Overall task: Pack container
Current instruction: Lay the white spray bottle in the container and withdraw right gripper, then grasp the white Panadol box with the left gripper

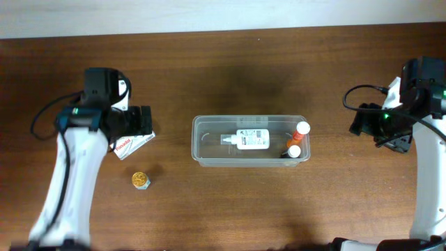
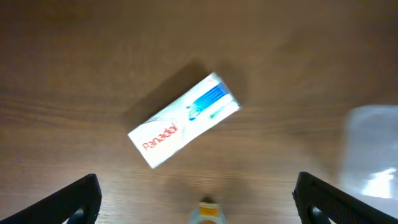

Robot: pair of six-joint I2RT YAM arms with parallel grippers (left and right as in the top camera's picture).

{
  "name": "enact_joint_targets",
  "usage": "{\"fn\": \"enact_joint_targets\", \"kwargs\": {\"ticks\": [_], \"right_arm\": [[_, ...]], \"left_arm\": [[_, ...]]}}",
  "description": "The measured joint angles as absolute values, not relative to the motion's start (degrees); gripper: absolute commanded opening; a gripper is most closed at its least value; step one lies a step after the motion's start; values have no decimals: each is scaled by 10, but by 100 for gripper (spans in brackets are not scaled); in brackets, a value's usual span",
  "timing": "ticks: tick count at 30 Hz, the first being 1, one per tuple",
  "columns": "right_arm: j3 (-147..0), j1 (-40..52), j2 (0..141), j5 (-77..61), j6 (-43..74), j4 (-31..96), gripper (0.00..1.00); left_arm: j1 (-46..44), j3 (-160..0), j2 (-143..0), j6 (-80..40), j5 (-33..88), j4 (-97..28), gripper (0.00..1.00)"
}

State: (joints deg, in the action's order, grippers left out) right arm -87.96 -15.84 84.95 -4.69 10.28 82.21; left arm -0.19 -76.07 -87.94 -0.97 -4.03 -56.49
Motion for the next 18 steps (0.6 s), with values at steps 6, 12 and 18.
{"fn": "enact_joint_targets", "kwargs": {"ticks": [6, 12, 18], "right_arm": [[-880, -158, 850, -51, 101, 822, 77], [-880, -158, 850, -53, 101, 822, 77], [-880, -158, 850, -53, 100, 823, 77]], "left_arm": [[15, -761, -1022, 71, -48, -545, 99], [15, -761, -1106, 105, -50, -505, 99], [15, -761, -1144, 112, -50, -495, 89]]}}
